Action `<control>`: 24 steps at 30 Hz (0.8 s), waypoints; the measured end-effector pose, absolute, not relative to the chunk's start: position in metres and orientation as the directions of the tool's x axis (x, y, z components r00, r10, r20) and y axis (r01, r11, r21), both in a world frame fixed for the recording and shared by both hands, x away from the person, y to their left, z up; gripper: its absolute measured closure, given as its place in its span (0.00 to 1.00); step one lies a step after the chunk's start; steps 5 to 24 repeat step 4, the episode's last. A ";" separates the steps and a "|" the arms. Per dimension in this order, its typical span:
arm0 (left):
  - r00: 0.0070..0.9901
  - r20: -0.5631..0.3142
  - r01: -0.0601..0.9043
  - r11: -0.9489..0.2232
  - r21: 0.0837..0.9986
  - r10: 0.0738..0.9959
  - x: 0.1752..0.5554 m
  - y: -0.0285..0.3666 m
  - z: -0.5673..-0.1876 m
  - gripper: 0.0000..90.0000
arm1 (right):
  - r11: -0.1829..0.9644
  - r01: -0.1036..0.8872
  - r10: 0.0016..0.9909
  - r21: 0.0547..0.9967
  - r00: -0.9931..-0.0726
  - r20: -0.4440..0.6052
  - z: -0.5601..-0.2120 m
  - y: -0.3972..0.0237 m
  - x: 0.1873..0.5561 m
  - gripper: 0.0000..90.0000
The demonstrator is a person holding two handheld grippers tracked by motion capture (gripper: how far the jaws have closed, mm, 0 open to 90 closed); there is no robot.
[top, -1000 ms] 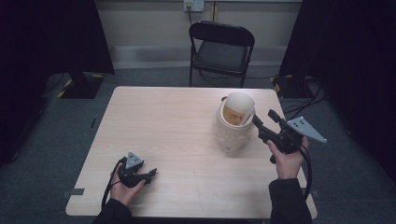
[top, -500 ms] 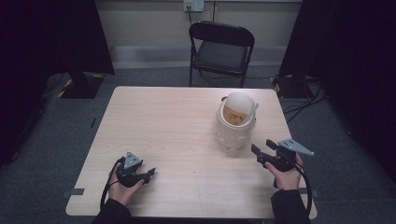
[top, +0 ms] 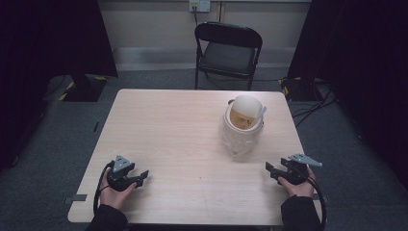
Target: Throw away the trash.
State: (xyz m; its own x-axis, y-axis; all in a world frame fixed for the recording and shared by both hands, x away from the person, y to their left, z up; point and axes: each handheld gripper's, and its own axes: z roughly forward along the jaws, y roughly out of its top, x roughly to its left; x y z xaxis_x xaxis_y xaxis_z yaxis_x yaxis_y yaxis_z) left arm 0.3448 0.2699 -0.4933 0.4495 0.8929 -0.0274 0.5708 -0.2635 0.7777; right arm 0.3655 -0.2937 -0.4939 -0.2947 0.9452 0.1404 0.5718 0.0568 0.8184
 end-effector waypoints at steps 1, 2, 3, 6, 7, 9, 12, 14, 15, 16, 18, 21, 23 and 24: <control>0.444 -0.031 0.574 -0.257 0.778 0.896 0.345 0.272 -0.494 0.38 | 0.061 0.576 0.946 0.815 -0.294 0.137 -0.495 -0.295 0.365 0.32; 0.442 -0.027 0.574 -0.260 0.777 0.896 0.345 0.273 -0.494 0.38 | 0.064 0.587 0.949 0.807 -0.287 0.133 -0.496 -0.298 0.366 0.31; 0.439 -0.028 0.576 -0.257 0.776 0.898 0.346 0.274 -0.494 0.38 | 0.064 0.587 0.949 0.807 -0.287 0.133 -0.496 -0.298 0.366 0.31; 0.438 -0.021 0.576 -0.262 0.775 0.899 0.346 0.276 -0.495 0.37 | 0.062 0.589 0.950 0.806 -0.283 0.134 -0.497 -0.298 0.366 0.31; 0.438 -0.021 0.576 -0.262 0.775 0.899 0.346 0.276 -0.495 0.37 | 0.062 0.589 0.950 0.806 -0.283 0.134 -0.497 -0.298 0.366 0.31; 0.438 -0.021 0.576 -0.262 0.775 0.899 0.346 0.276 -0.495 0.37 | 0.062 0.589 0.950 0.806 -0.283 0.134 -0.497 -0.298 0.366 0.31; 0.438 -0.021 0.576 -0.262 0.775 0.899 0.346 0.276 -0.495 0.37 | 0.062 0.589 0.950 0.806 -0.283 0.134 -0.497 -0.298 0.366 0.31; 0.438 -0.021 0.576 -0.262 0.775 0.899 0.346 0.276 -0.495 0.37 | 0.062 0.589 0.950 0.806 -0.283 0.134 -0.497 -0.298 0.366 0.31; 0.438 -0.021 0.576 -0.262 0.775 0.899 0.346 0.276 -0.495 0.37 | 0.062 0.589 0.950 0.806 -0.283 0.134 -0.497 -0.298 0.366 0.31; 0.438 -0.021 0.576 -0.262 0.775 0.899 0.346 0.276 -0.495 0.37 | 0.062 0.589 0.950 0.806 -0.283 0.134 -0.497 -0.298 0.366 0.31; 0.438 -0.021 0.576 -0.262 0.775 0.899 0.346 0.276 -0.495 0.37 | 0.062 0.589 0.950 0.806 -0.283 0.134 -0.497 -0.298 0.366 0.31; 0.438 -0.021 0.576 -0.262 0.775 0.899 0.346 0.276 -0.495 0.37 | 0.062 0.589 0.950 0.806 -0.283 0.134 -0.497 -0.298 0.366 0.31; 0.438 -0.021 0.576 -0.262 0.775 0.899 0.346 0.276 -0.495 0.37 | 0.062 0.589 0.950 0.806 -0.283 0.134 -0.497 -0.298 0.366 0.31; 0.438 -0.021 0.576 -0.262 0.775 0.899 0.346 0.276 -0.495 0.37 | 0.062 0.589 0.950 0.806 -0.283 0.134 -0.497 -0.298 0.366 0.31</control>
